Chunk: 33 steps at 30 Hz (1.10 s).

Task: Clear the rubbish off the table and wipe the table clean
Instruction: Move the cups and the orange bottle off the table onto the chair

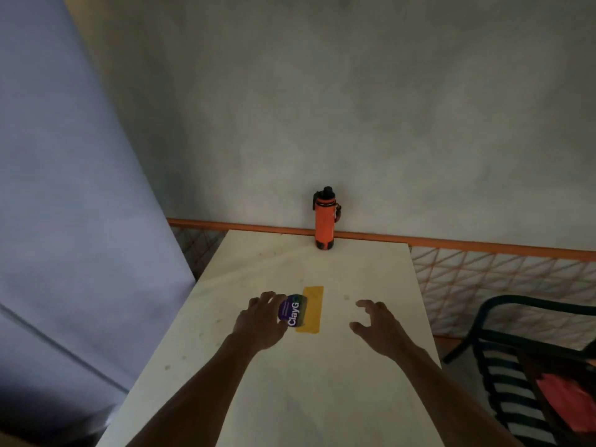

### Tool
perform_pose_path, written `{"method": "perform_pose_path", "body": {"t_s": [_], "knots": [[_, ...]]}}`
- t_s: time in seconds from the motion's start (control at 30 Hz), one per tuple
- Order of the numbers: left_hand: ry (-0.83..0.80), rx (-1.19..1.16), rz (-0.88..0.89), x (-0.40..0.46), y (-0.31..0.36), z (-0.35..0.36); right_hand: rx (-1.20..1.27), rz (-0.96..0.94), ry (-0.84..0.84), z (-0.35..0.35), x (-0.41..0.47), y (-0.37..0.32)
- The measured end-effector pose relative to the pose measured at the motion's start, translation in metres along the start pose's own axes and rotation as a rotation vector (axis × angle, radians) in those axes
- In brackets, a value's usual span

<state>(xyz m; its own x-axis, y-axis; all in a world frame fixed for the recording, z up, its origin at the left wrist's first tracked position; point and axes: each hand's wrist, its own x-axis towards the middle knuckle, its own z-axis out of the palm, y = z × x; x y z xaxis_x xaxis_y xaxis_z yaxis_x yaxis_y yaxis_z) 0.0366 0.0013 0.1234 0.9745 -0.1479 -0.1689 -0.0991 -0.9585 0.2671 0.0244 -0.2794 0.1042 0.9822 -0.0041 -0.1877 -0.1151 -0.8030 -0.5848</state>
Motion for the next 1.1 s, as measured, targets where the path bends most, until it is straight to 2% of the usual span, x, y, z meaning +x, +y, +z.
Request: {"method": "perform_pose_path", "body": {"t_s": [0.23, 0.4, 0.6, 0.8, 0.93, 1.1], "knots": [[0.052, 0.062, 0.021, 0.074, 0.022, -0.05, 0.035, -0.051, 0.022, -0.045, 0.085, -0.022], [0.118, 0.075, 0.079, 0.137, 0.046, -0.09, 0.047, -0.096, 0.097, -0.087, 0.142, -0.039], [0.149, 0.135, 0.136, 0.219, 0.065, -0.116, 0.055, -0.137, 0.175, -0.116, 0.204, -0.061], [0.196, 0.189, 0.189, 0.305, 0.077, -0.127, -0.006, -0.102, 0.267, -0.129, 0.272, -0.069], [0.214, 0.096, 0.202, 0.355, 0.079, -0.123, 0.037, -0.085, 0.281, -0.124, 0.317, -0.073], [0.164, -0.19, 0.179, 0.419, 0.077, -0.103, 0.168, -0.029, 0.24, -0.09, 0.377, -0.059]]}}
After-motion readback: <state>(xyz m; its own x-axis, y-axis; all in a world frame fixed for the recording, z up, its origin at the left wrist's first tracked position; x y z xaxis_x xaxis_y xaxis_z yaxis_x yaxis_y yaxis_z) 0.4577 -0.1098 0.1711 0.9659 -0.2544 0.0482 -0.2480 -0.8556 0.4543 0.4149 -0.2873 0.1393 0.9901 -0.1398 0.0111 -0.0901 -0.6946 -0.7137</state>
